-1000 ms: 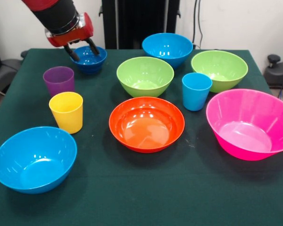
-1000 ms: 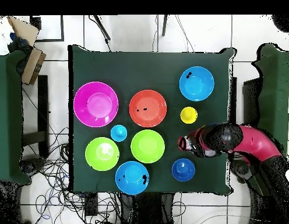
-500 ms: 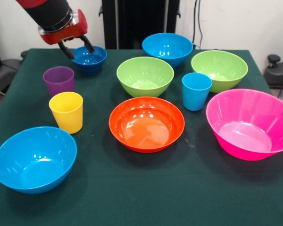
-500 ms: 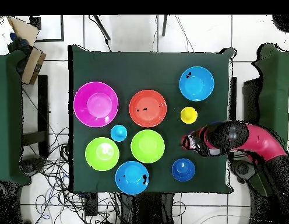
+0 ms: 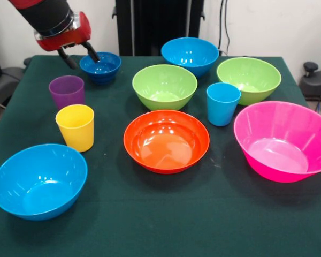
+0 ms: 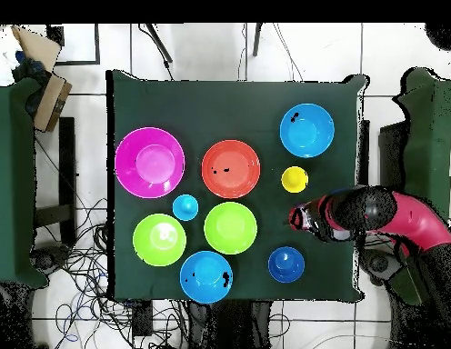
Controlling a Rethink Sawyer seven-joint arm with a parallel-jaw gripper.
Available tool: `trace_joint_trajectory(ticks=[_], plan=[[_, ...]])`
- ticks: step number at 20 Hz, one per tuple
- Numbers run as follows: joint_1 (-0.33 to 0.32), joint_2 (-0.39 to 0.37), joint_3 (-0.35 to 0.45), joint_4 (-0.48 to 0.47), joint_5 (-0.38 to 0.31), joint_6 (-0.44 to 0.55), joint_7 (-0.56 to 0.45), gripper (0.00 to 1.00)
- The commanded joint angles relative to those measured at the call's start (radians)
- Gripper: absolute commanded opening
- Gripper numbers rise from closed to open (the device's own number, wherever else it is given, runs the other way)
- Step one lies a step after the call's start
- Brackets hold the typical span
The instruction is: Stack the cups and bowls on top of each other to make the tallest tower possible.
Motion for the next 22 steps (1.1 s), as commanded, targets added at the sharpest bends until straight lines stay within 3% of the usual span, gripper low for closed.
trace_joint_trajectory(ticks=[1, 22], plan=[[0.010, 0.023, 0.018, -0.064, -0.059, 0.079, -0.309, 1.00], [0.007, 0.075, -0.001, -0.081, -0.108, 0.019, -0.294, 1.00]])
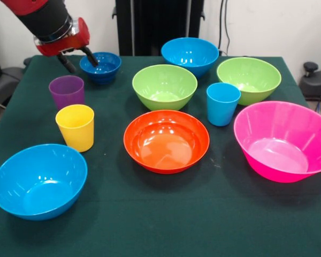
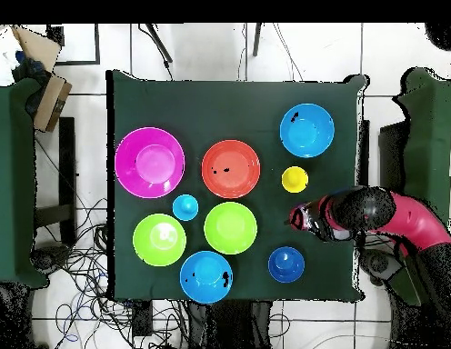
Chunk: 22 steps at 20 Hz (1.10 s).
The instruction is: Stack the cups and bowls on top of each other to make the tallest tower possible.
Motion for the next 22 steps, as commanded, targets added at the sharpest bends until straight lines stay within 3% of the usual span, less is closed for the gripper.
trace_joint_trajectory(ticks=[1, 10, 22], plan=[[0.012, 0.040, 0.000, -0.063, -0.083, 0.018, -0.293, 1.00], [0.006, 0.058, 0.006, -0.066, -0.071, 0.022, -0.278, 1.00], [0.011, 0.025, 0.018, -0.082, -0.016, 0.122, -0.272, 1.00]])
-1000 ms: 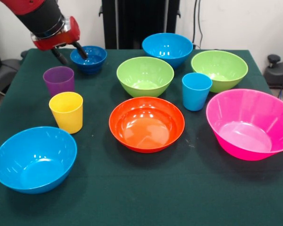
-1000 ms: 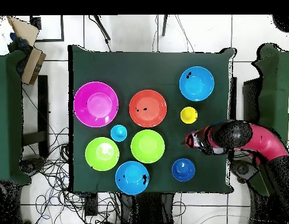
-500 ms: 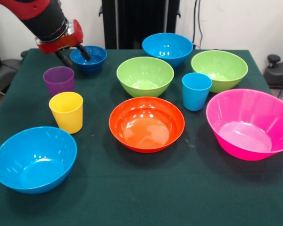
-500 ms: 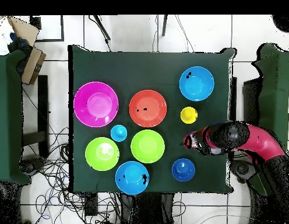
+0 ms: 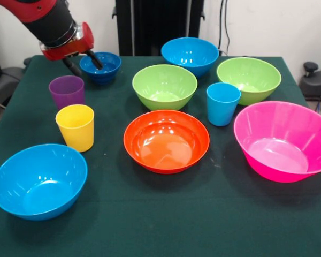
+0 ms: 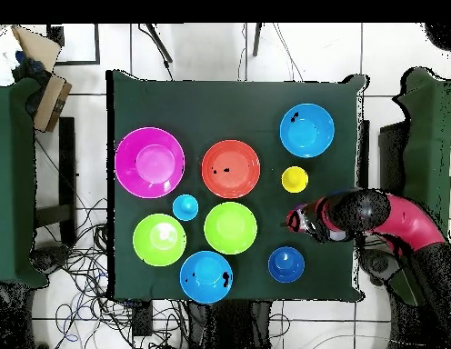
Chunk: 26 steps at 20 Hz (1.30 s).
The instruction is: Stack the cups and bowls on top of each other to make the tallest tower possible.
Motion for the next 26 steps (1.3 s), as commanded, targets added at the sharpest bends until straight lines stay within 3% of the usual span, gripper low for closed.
trace_joint_trajectory(ticks=[1, 19, 26], plan=[[0.016, -0.009, 0.019, -0.080, -0.004, 0.119, -0.273, 1.00], [0.029, 0.080, -0.002, -0.189, -0.063, 0.083, -0.298, 1.00], [0.022, 0.085, 0.009, -0.182, -0.083, 0.051, -0.319, 1.00]])
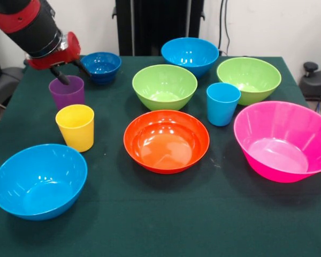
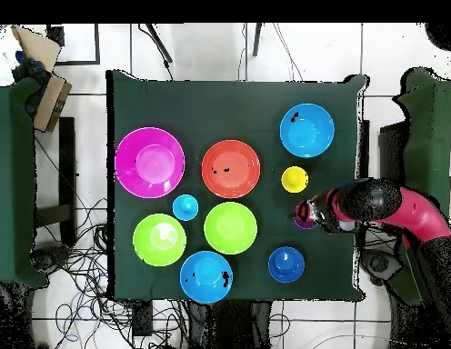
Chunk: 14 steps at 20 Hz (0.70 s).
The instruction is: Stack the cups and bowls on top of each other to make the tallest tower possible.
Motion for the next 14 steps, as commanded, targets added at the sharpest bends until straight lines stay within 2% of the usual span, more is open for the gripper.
trace_joint_trajectory(ticks=[1, 14], plan=[[0.021, 0.033, 0.009, -0.071, -0.084, -0.007, -0.323, 1.00], [0.014, 0.011, 0.036, -0.053, -0.128, -0.032, -0.373, 1.00]])
